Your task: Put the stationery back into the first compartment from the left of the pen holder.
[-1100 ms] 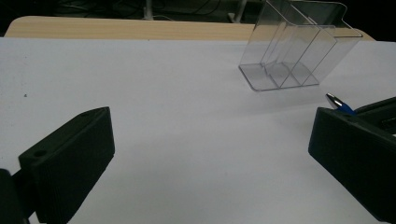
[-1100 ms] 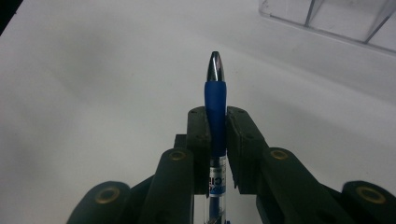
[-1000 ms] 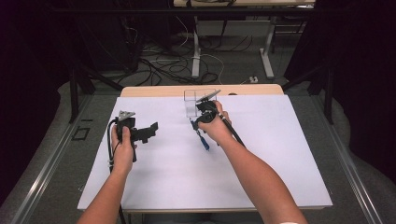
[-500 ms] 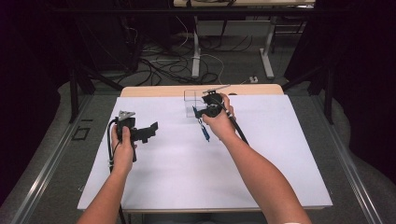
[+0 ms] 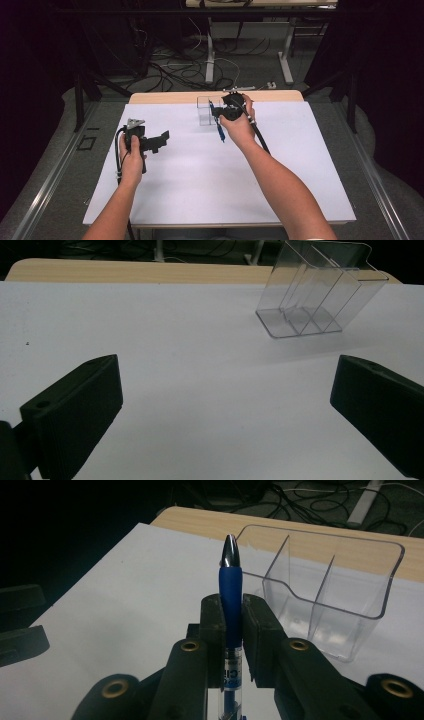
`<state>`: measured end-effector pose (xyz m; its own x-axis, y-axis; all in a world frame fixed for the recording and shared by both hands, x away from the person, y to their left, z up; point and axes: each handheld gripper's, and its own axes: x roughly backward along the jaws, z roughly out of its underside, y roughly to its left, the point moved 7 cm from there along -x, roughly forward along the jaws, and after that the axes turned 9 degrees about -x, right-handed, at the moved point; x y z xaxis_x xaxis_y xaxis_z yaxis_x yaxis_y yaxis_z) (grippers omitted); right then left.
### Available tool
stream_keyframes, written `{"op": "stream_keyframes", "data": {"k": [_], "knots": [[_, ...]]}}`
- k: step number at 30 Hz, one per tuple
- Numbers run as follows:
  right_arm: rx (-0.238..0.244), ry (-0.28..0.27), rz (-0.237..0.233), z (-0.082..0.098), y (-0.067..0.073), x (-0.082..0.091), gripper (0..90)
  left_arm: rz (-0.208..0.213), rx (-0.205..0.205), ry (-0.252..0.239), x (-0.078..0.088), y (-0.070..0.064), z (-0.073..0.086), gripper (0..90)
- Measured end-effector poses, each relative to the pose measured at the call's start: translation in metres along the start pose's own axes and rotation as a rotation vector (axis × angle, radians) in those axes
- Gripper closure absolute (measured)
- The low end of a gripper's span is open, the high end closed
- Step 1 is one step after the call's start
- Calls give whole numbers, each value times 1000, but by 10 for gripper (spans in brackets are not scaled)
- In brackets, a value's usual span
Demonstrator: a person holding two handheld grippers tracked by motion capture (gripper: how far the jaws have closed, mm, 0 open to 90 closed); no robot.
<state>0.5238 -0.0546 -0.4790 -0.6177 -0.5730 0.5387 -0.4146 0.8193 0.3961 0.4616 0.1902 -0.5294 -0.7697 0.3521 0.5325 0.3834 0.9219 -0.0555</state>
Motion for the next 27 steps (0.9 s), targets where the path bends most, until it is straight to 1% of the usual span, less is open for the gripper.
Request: {"op": "stream_keyframes", "data": {"k": [6,10,15,17,22,26,27], "knots": [[26,-28,-2,-11,5,5,802,2,4,0,0,0,0,2],[30,-58,-4,-21,10,7,801,2,9,-9,2,1,-1,2],[48,-71,-7,-28,16,6,802,6,16,-12,1,-1,-2,2],[59,-77,-7,-30,18,6,802,15,13,-11,1,-2,-2,2],[73,-84,-6,-34,23,5,801,31,21,-11,1,-6,-4,2],[90,-95,4,-39,25,3,801,37,48,-26,0,-8,-6,2],[91,-101,1,-40,25,3,801,37,54,-23,0,-9,-6,2]]}}
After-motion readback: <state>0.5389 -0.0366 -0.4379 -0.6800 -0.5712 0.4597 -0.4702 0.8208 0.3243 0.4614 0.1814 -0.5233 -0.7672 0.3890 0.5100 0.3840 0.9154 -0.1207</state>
